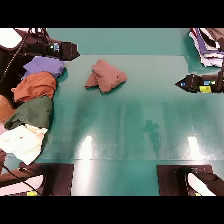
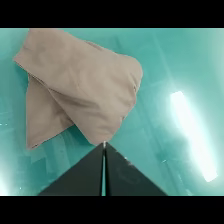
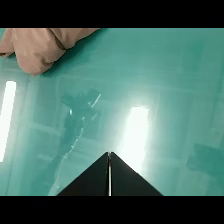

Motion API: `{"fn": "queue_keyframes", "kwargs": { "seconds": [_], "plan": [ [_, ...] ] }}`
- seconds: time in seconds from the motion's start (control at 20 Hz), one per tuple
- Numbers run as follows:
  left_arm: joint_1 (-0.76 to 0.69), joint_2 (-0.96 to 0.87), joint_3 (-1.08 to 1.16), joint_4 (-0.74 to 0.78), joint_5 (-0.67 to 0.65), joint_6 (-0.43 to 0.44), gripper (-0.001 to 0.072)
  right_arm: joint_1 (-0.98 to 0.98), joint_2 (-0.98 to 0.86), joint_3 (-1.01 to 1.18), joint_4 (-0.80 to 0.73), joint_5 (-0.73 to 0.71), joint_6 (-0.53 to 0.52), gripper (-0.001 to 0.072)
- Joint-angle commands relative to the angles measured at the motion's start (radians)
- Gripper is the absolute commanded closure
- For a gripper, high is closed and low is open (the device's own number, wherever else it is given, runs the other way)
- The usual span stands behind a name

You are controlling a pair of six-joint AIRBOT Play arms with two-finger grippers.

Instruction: Fold the shirts.

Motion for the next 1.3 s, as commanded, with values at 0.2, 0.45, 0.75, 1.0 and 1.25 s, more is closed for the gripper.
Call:
{"fn": "queue_keyframes", "kwargs": {
  "seconds": [0.2, 0.45, 0.75, 1.0, 1.25],
  "plan": [
    [0.000, 0.000, 0.000, 0.000, 0.000, 0.000, 0.0681, 0.000, 0.000, 0.001, 0.000, 0.000, 0.000, 0.0695],
    [0.000, 0.000, 0.000, 0.000, 0.000, 0.000, 0.0681, 0.000, 0.000, 0.001, 0.000, 0.000, 0.000, 0.0695],
    [0.000, -0.005, 0.000, -0.050, 0.072, 0.002, 0.0644, 0.000, 0.000, 0.001, 0.002, -0.101, 0.000, 0.0695],
    [0.000, -0.204, 0.000, -0.039, 0.046, -0.038, 0.0117, 0.005, 0.001, 0.001, 0.005, -0.105, 0.000, 0.0695],
    [0.000, -0.482, 0.000, -0.295, 0.032, -0.024, 0.0116, 0.005, 0.001, 0.001, 0.006, -0.104, 0.000, 0.0695]
  ]
}}
